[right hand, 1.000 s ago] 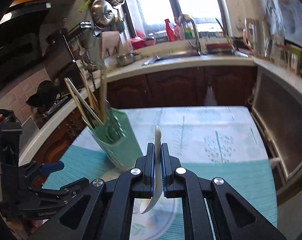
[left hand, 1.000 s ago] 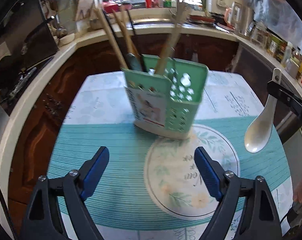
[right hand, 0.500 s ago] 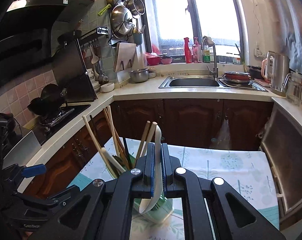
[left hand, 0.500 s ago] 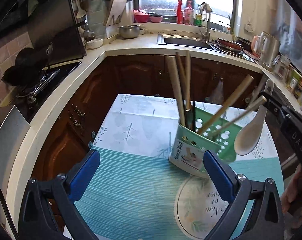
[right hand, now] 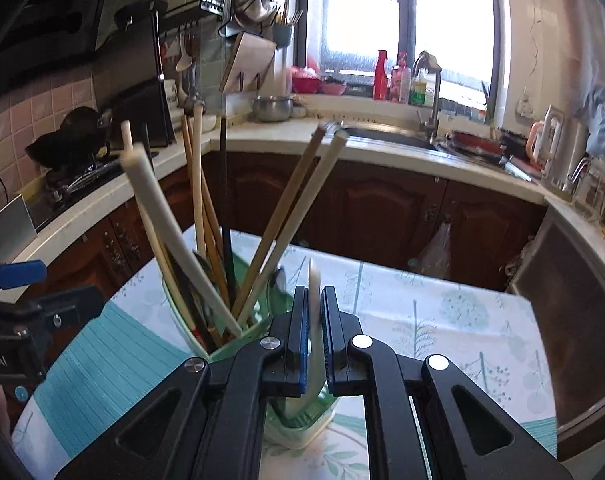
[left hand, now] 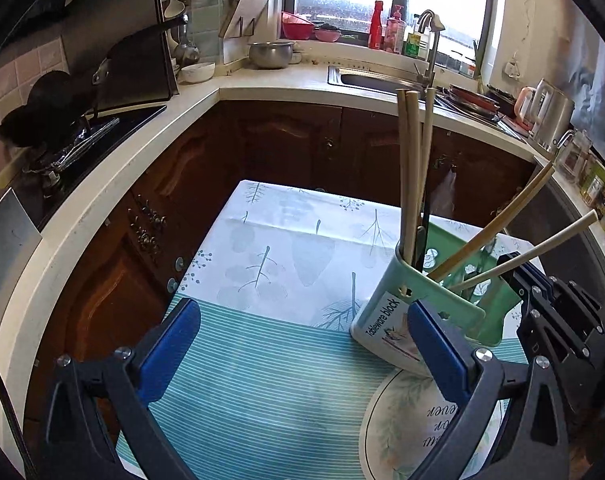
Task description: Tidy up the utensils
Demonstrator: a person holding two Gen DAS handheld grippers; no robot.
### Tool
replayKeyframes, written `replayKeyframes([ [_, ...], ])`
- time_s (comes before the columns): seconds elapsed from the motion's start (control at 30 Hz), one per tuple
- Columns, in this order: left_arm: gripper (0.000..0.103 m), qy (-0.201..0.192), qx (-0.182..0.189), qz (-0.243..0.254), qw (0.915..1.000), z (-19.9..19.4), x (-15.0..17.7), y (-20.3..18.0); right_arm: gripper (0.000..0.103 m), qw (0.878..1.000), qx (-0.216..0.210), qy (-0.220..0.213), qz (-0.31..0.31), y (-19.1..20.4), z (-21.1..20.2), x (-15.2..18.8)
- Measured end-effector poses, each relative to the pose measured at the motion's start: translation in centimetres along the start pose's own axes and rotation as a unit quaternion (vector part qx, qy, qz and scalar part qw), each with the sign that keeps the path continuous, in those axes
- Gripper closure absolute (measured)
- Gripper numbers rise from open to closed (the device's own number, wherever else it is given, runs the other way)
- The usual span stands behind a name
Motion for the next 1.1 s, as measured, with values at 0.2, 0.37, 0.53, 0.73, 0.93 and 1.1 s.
replayKeyframes([
  [0.2,0.001,0.000,0.007,0.009,0.9999,-0.7,0.6,-0.6,0.090,1.000,-0.011,0.020,-0.009,1.2,0.0,1.6],
  [0.37,0.001,0.001,0.017,0.023,0.9996,-2.1,1.5,-1.2,0.073,1.000,-0.013,0.015,-0.005,2.2,-3.4,2.3],
  [0.53,0.001,-0.003,0.028,0.036,0.9989,-4.6,3.0,-1.6,0.066,1.000,-0.006,0.026,0.003,2.2,-7.7,3.4],
  [0.73,0.001,0.011,0.041,0.058,0.9974,-8.5,6.6,-1.4,0.054,0.996,-0.022,0.059,0.070,2.1,-13.5,7.0],
  [0.93,0.001,0.025,0.038,0.071,0.9964,-12.2,11.0,-0.8,0.046,0.991,-0.015,0.096,0.095,3.3,-19.9,13.0],
  [1.1,0.001,0.062,0.023,0.073,0.9951,-14.1,14.1,-0.5,0.036,0.985,-0.019,0.095,0.140,4.3,-26.0,17.0],
])
Point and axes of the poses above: each gripper's, at about its wrist camera, not at the fingertips, and z roughly the way its jaws point, y to its left, x to its underside, the point moved 7 cm from there along z, roughly the way its jaws point, and after that the axes turned 14 degrees about -z, right-handed, at the moved point
